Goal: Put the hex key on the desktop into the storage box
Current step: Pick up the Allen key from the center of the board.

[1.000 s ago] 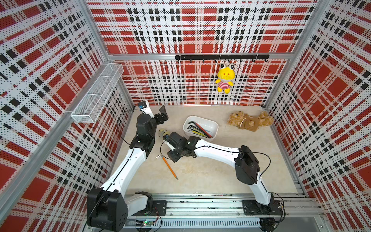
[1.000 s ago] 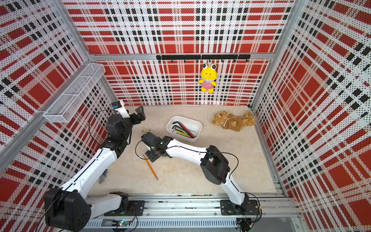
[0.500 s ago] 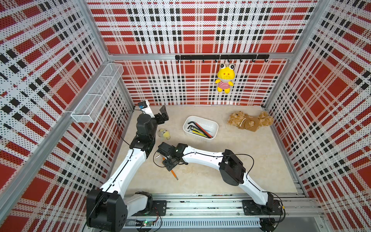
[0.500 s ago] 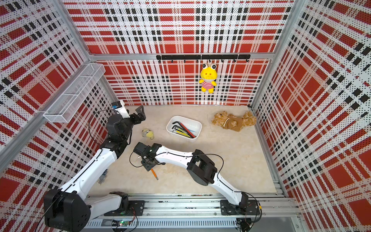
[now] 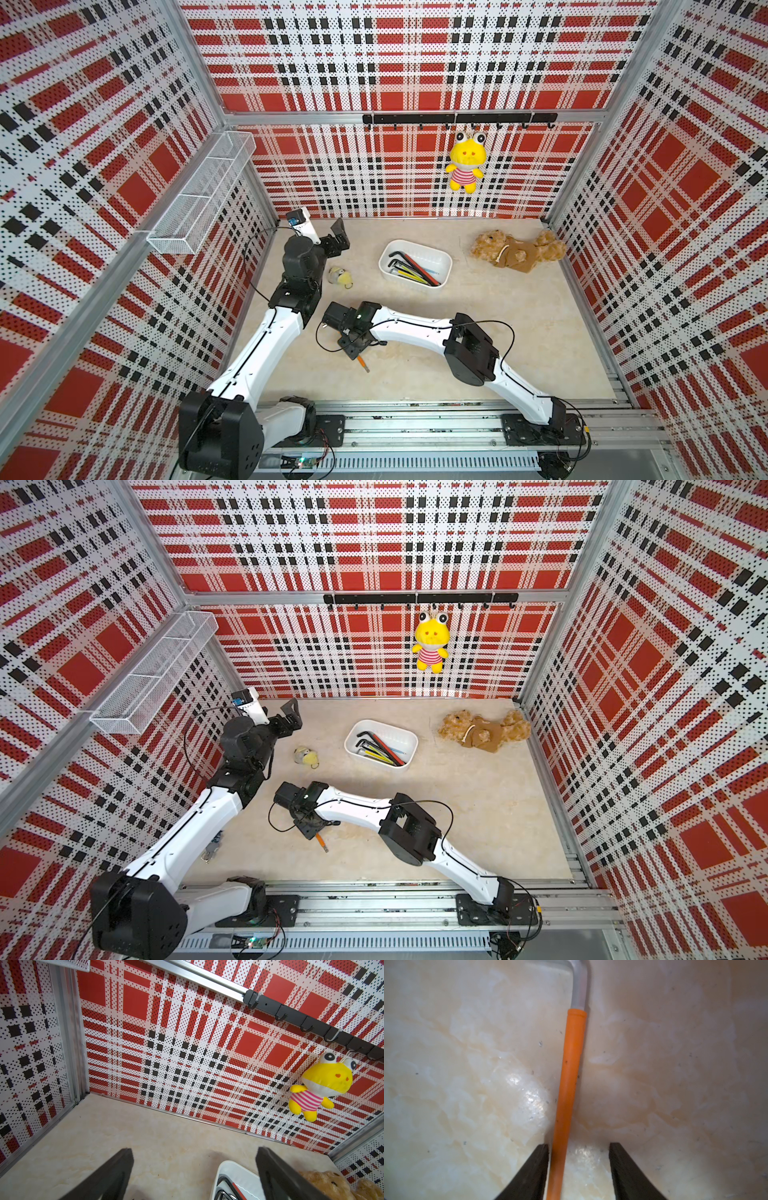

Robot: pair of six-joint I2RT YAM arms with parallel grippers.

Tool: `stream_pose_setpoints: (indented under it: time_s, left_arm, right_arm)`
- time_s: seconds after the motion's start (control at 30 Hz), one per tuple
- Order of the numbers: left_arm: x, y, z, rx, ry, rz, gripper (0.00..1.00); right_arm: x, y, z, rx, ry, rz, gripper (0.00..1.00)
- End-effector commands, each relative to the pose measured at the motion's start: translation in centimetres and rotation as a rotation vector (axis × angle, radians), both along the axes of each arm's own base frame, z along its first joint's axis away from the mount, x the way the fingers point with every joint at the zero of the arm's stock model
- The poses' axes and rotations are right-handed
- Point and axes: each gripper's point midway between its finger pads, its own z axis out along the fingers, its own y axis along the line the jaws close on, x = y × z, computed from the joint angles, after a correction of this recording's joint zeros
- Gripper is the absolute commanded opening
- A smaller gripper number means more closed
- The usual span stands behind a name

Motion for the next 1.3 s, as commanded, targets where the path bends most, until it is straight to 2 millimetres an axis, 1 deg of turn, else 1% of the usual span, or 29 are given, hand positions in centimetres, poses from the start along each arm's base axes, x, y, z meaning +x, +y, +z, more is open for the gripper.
stream_pose_setpoints:
  time_s: [0.0, 0.2, 0.3, 0.37, 0.5, 0.57, 0.67, 0.73, 0.8, 0.9, 1.0, 1.1, 1.27]
  left_arm:
    - [-0.3, 0.1, 0.9, 0.015, -0.023, 0.007, 0.99]
    - [-0.4, 0.2, 0.8, 0.017, -0.022, 0.010, 0.99]
    - [-0.4, 0.2, 0.9, 0.017, -0.023, 0.013, 0.99]
    - [-0.4, 0.2, 0.8, 0.017, -0.022, 0.012, 0.99]
    - [-0.4, 0.1, 0.9, 0.015, -0.024, 0.009, 0.99]
    - [-0.4, 0.2, 1.0, 0.015, -0.027, 0.011, 0.99]
    - [-0.5, 0.2, 1.1, 0.016, -0.029, 0.010, 0.99]
    - [-0.5, 0.2, 1.2, 0.015, -0.030, 0.010, 0.99]
    - [-0.5, 0.2, 1.2, 0.016, -0.030, 0.011, 0.99]
    - [-0.5, 0.3, 1.3, 0.015, -0.033, 0.013, 0.99]
    - [-0.6, 0.4, 1.4, 0.014, -0.036, 0.016, 0.99]
    - [-0.6, 0.3, 1.5, 0.013, -0.036, 0.013, 0.99]
    - [-0.6, 0.3, 1.5, 0.011, -0.038, 0.009, 0.99]
  right_arm:
    - [-0.7, -0.3, -1.1, -0.037, 0.019, -0.009, 0.54]
    - [-1.3, -0.6, -2.0, -0.057, 0.046, -0.012, 0.48]
    - [-1.4, -0.8, -1.9, -0.062, 0.049, -0.010, 0.45]
    - [-1.4, -0.9, -1.9, -0.060, 0.051, -0.012, 0.40]
    - [-1.6, -0.9, -2.0, -0.055, 0.066, -0.014, 0.24]
    - [-1.6, -1.0, -1.9, -0.055, 0.061, -0.012, 0.19]
    - [-1.0, -1.4, -1.4, -0.055, 0.048, -0.020, 0.09]
    - [-0.5, -1.7, -0.7, -0.034, 0.046, -0.027, 0.05]
    - [0.1, -1.8, 0.1, 0.001, 0.040, -0.035, 0.01]
    - [1.3, -2.2, 2.2, 0.075, 0.025, -0.034, 0.00]
    - [2.8, -3.1, 4.6, 0.117, -0.026, -0.018, 0.00]
    - [5.0, -5.0, 7.3, 0.148, -0.080, -0.026, 0.00]
    - [9.3, -9.0, 11.7, 0.196, -0.169, -0.043, 0.00]
